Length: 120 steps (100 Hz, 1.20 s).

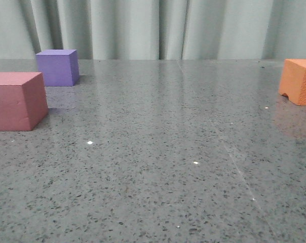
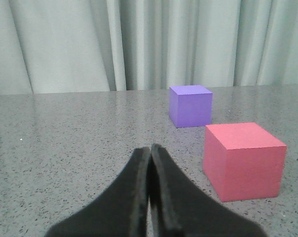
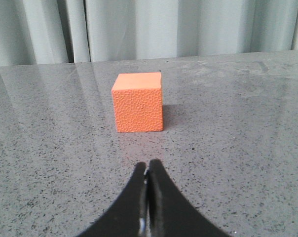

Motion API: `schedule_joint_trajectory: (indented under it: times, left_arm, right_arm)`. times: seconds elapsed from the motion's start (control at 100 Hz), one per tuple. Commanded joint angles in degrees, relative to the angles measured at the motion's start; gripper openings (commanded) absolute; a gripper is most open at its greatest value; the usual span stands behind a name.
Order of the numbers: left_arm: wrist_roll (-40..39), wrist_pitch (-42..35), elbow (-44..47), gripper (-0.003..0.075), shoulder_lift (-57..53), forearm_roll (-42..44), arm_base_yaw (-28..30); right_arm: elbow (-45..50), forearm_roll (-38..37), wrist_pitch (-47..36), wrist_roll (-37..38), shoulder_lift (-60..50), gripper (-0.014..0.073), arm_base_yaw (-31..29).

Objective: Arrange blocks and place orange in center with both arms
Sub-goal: 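Move the right gripper above the orange cube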

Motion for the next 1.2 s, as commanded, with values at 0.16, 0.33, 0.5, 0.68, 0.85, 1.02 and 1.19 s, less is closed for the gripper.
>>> schedule_joint_trajectory:
  times: [0.16, 0.33, 0.5, 0.68, 0.85, 1.02, 1.19]
  left_arm:
    - [0.0, -4.2, 3.2, -0.0019, -2.0, -0.5, 0.1]
    - [0.0, -4.2, 3.2, -0.0019, -2.0, -0.5, 0.1]
    - [0.0, -4.2, 3.2, -0.0019, -2.0, -0.5, 0.1]
    - [0.0, -4.2, 3.2, -0.0019, -2.0, -0.5, 0.1]
    - [0.0, -4.2, 3.2, -0.0019, -2.0, -0.5, 0.1]
    - [0.0, -4.2, 3.2, -0.0019, -2.0, -0.5, 0.1]
    - [0.0, -4.2, 3.2, -0.0019, -2.0, -0.5, 0.1]
  right_arm:
    - [-0.8, 0.2, -4.6, -0.4, 0.5, -0.0067, -0.2]
    - [-0.8, 0.2, -4.6, -0.4, 0.5, -0.0067, -0.2]
    - [-0.8, 0.2, -4.6, -0.4, 0.5, -0.0067, -0.2]
    - [-0.8, 0.2, -4.7, -0.4, 0.5, -0.0067, -0.2]
    - [-0.9, 0.2, -11.3, -0.4, 0.5, -0.0067, -0.2]
    - [-6.5, 0.3, -5.5, -0.3, 2.4, -0.0067, -0.2]
    - [-18.0, 0.3, 9.7, -0.3, 10.3, -0.0067, -0.2]
